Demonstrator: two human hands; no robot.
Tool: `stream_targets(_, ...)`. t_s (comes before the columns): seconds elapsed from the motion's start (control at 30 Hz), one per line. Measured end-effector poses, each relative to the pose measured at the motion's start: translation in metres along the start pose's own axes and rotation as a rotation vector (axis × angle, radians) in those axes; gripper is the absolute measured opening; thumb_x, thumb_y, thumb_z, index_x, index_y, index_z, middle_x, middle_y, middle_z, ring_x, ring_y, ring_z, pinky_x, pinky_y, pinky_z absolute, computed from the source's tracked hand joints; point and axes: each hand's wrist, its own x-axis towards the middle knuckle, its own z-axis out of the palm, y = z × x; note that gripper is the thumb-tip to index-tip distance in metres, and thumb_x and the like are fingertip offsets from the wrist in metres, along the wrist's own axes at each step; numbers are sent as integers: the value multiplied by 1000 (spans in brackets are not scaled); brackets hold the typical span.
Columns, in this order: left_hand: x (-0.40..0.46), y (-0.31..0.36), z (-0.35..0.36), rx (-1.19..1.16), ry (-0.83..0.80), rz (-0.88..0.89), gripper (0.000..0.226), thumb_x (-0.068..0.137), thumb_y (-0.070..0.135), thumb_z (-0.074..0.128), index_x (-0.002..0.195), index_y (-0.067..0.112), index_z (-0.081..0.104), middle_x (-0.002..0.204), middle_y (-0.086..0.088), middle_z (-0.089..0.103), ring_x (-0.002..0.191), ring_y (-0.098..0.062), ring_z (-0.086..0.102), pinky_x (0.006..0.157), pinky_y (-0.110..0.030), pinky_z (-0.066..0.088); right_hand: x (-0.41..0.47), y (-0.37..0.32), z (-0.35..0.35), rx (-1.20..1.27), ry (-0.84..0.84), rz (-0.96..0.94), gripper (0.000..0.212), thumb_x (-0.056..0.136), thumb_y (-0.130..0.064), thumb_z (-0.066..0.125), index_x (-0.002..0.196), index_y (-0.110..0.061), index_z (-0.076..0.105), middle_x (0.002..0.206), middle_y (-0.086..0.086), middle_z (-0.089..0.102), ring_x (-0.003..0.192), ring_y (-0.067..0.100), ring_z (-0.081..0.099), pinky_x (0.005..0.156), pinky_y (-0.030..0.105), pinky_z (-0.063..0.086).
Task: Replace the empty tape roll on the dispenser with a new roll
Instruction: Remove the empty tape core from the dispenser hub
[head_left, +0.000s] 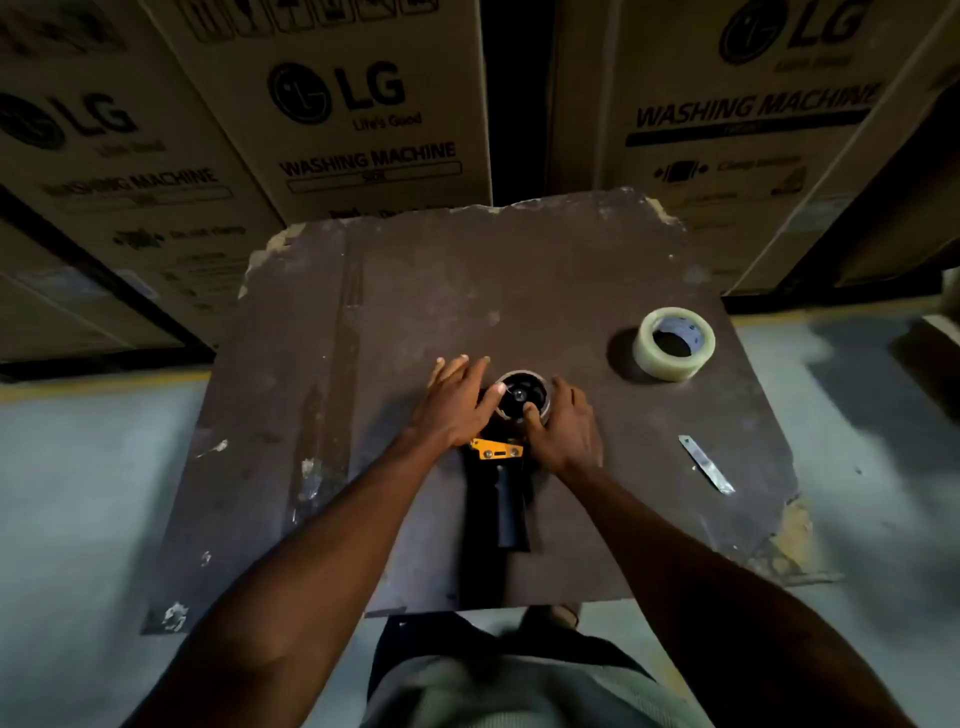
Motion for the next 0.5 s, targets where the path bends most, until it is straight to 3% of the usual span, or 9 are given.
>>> stream_targets(0.13,21,-1,-10,54,-107,54,46,99,48,41,131,18,56,129,-9,63,129,-26,51,119,-43,19,18,1,-3,18,-142,142,50,92,-42,57,133,-14,50,131,19,63,122,42,57,95,44,47)
stream_targets(0.23,31,3,-16,76,-174,95,40,98,47,45,118,19,64,114,-10,68,115,-29,58,110,-41,32,30,5,-6,36,-151,131,36,89,-38,61,117,-15,64,118,17,71,113,39,63,91,41,51)
stream_targets(0.33,38,-3,-16,68,-220,119,36,98,48,47,113,23,69,108,-10,69,113,-29,57,96,-39,40,41,12,-3,63,-175,133,38,83,-38,65,114,-18,70,112,13,75,109,34,68,93,44,54)
stream_targets(0.5,50,-9,-3,3,-317,46,42,95,57,46,111,28,71,109,-8,71,120,-29,54,100,-42,38,71,55,29,203,-181,216,54,59,-57,57,110,-41,65,95,2,78,95,31,74,82,55,60)
